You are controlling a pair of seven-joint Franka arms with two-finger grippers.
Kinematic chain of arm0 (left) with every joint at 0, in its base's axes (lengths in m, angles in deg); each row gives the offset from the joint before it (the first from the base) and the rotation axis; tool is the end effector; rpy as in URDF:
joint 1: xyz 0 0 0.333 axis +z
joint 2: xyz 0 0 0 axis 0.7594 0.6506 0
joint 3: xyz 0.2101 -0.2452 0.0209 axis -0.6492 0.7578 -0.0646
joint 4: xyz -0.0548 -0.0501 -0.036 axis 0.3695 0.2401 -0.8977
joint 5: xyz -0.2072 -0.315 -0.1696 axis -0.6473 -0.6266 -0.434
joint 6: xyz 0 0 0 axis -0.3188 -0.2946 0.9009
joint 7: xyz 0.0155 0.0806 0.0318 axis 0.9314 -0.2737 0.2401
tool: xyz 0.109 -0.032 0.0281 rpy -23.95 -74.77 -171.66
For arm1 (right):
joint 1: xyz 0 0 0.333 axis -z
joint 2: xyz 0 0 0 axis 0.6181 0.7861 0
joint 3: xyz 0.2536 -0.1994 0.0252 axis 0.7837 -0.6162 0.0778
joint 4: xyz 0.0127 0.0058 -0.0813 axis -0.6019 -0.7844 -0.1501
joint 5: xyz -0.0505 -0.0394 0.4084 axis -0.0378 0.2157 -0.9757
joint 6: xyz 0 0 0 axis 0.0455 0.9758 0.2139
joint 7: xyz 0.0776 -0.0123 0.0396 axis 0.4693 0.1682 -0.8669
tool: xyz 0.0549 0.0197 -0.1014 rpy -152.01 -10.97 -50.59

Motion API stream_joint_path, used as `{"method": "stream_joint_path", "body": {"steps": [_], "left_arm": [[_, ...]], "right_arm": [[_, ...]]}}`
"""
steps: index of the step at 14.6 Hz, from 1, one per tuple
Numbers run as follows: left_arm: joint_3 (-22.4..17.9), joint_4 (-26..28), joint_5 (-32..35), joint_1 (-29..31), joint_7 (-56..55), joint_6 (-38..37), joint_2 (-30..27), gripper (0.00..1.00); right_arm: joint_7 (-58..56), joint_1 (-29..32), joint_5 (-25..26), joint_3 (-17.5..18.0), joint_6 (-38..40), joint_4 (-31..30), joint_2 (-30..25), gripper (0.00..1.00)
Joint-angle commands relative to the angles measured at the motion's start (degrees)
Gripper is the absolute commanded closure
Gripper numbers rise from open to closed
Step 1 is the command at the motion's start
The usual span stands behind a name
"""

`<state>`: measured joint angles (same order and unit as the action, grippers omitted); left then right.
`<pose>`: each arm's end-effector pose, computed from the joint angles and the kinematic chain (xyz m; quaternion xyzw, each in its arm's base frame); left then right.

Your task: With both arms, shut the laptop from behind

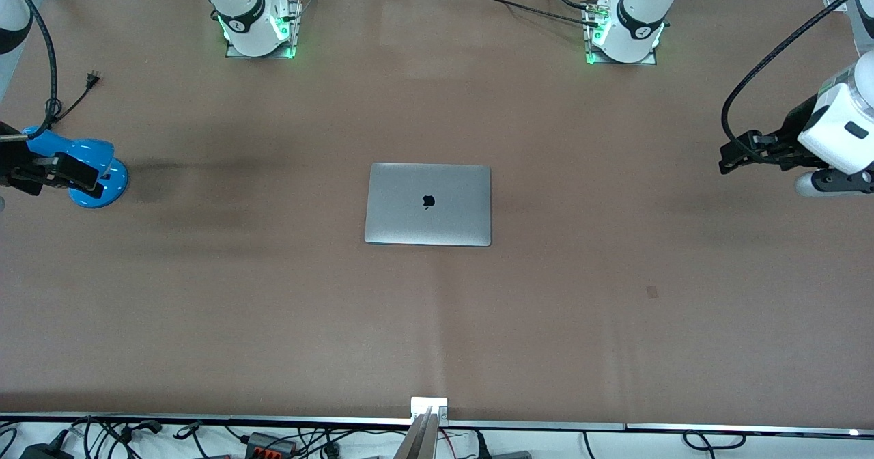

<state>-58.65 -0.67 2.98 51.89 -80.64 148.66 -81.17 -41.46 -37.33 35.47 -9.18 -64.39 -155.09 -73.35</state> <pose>0.6031 -0.0313 0.5900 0.9993 0.0287 -0.0175 0.0142 0.6502 -0.0169 0.5955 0.9993 -0.0174 0.0305 0.0102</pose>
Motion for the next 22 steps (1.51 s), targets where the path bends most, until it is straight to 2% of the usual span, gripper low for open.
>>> {"method": "stream_joint_path", "body": {"steps": [1, 3, 5, 10, 14, 22], "left_arm": [[-1.85, 8.33, -1.35, -0.80, 4.88, 3.95, -7.05, 0.00], [-1.33, 9.57, -0.47, -0.72, 5.06, 4.49, -7.93, 0.00], [-1.14, 8.35, -0.56, -0.54, 5.06, 2.31, -7.59, 0.00], [-0.88, 7.02, -0.56, -0.98, 4.62, 1.50, -7.32, 0.00], [0.26, 6.93, -0.47, -0.98, 4.45, 1.50, -7.32, 0.00], [0.35, 6.93, -0.47, -0.89, 4.45, 1.50, -7.32, 0.00]], "right_arm": [[-1.40, 0.21, 0.36, -0.44, 1.14, -2.24, -2.35, 0.00], [-1.40, -1.27, 0.45, -1.40, 2.03, -2.42, -2.78, 0.00], [-1.48, -1.37, 0.71, -1.50, 2.56, -3.64, -3.75, 0.00], [-1.48, -1.37, 0.98, -1.50, -2.44, -15.94, -12.26, 0.00], [-1.13, -1.11, 0.71, -1.50, -2.53, -24.10, -17.62, 0.00], [-1.48, -1.20, 0.98, -1.50, -2.54, -25.09, -19.22, 0.00]]}}
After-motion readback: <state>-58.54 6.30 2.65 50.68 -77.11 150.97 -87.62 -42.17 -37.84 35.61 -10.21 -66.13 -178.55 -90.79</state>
